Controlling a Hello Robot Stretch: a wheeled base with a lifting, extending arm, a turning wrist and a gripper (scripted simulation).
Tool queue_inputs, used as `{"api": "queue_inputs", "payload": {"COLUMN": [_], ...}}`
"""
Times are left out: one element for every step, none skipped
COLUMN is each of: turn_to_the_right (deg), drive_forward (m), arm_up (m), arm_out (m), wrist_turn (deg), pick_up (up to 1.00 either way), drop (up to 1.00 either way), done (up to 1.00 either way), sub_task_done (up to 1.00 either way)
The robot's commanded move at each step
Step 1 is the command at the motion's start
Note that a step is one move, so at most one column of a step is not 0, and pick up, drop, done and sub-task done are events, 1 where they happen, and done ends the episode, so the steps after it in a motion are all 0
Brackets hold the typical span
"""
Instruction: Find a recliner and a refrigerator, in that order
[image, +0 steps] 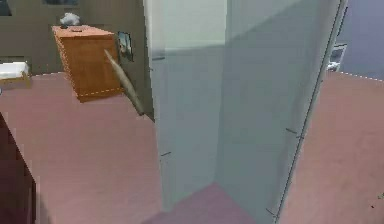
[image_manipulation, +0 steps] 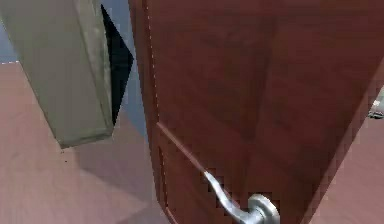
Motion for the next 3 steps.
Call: {"api": "queue_inputs", "payload": {"turn_to_the_right": [45.0,9.0,0.0], "drive_forward": [0.0,0.0,1.0], "arm_up": [0.0,0.0,0.0], "arm_out": [0.0,0.0,0.0], "wrist_turn": [0.0,0.0,0.0], "pick_up": [0.0,0.0,0.0], "drop": [0.0,0.0,0.0], "done": [0.0,0.0,0.0], "sub_task_done": [0.0,0.0,0.0]}}
